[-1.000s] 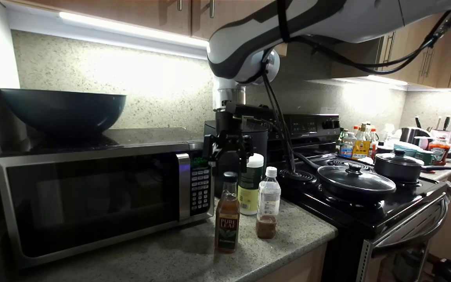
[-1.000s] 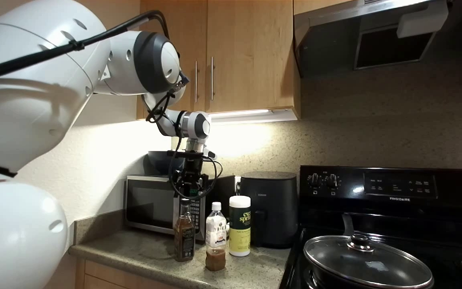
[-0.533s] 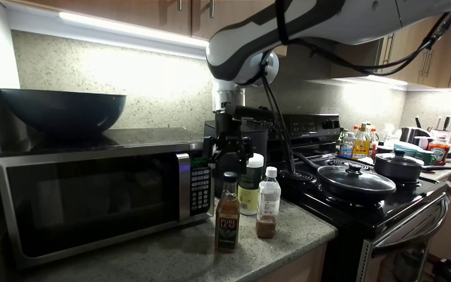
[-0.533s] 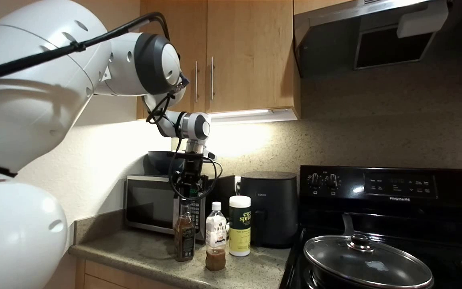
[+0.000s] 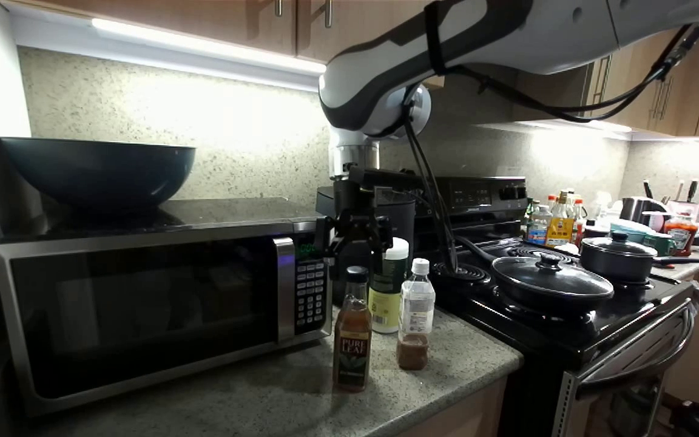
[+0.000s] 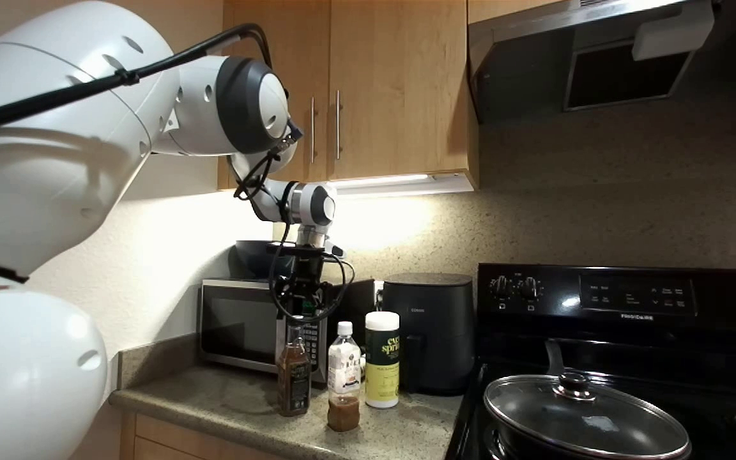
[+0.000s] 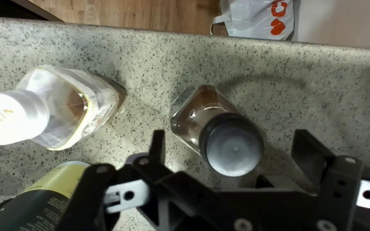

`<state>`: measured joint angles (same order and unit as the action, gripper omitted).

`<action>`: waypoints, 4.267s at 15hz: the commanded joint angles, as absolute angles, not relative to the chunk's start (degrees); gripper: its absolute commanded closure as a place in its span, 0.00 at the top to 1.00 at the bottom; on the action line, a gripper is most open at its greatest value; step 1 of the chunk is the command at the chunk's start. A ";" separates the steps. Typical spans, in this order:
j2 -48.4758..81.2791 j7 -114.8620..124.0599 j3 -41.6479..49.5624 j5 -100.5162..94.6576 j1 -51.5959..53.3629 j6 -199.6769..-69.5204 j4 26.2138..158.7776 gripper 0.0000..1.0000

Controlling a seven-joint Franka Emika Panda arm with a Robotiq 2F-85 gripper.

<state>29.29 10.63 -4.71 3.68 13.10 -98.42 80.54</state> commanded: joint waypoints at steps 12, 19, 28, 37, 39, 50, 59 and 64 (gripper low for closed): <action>31.31 10.16 -5.34 4.45 11.91 -96.82 79.52 0.28; 30.34 11.89 -5.01 3.93 12.40 -95.74 79.57 0.18; 19.40 23.21 -4.76 2.55 15.24 -92.32 84.36 0.18; 14.89 28.47 -5.66 2.76 14.97 -91.53 84.33 0.43; 14.13 28.48 -5.71 2.76 14.89 -91.55 85.02 0.43; 7.55 32.72 -3.06 3.07 11.55 -95.17 89.78 0.18; 0.46 41.46 -2.80 -2.06 9.11 -94.59 92.39 0.18; -0.40 42.55 -3.17 -2.31 8.49 -94.17 93.01 0.18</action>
